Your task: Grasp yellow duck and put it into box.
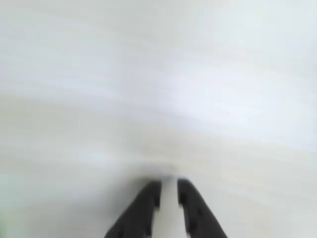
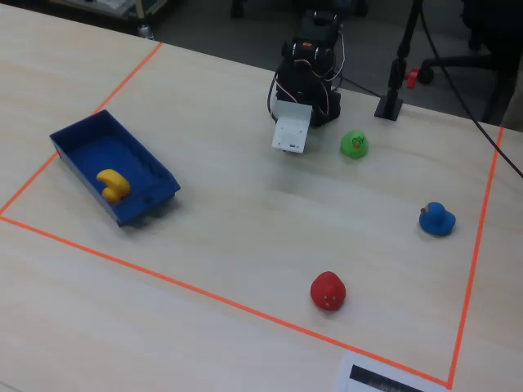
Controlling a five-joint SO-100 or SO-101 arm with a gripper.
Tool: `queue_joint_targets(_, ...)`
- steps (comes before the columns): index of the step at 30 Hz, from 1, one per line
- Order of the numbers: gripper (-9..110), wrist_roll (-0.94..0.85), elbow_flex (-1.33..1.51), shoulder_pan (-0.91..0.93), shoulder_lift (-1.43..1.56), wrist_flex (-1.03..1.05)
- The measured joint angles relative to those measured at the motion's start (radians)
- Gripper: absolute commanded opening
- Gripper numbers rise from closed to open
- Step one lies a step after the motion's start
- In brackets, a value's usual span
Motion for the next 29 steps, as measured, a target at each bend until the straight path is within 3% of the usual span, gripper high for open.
queue_joint_targets(29,3,0.075,0.011,0.043,0.049,0.032)
